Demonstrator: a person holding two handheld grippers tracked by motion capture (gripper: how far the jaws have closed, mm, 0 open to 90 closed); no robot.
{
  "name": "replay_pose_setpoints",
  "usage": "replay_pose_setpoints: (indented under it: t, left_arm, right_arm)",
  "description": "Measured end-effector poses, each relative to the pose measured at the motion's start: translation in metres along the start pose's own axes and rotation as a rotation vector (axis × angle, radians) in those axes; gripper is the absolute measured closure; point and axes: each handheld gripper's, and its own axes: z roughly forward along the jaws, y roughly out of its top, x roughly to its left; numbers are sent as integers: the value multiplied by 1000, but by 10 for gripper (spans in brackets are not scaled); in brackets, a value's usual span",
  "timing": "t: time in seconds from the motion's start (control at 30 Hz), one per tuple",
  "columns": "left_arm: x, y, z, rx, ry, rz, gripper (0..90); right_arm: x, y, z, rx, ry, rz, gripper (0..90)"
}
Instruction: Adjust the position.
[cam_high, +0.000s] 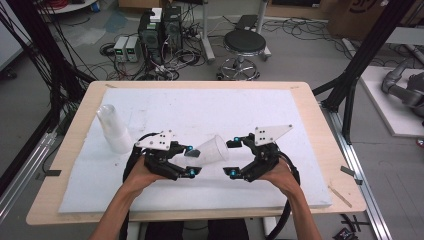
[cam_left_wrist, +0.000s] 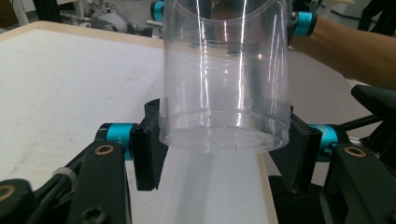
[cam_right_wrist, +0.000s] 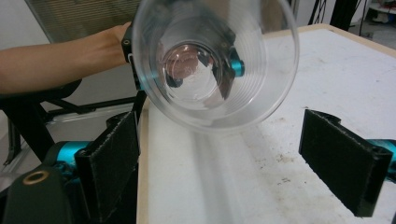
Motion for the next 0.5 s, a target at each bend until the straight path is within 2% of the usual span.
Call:
replay_pose_setpoints:
  t: [0.5]
  left_arm:
    - [-3, 0, 9, -42, -22, 7, 421]
  right_arm:
    - [0, 1, 14, -37, 43, 5, 124]
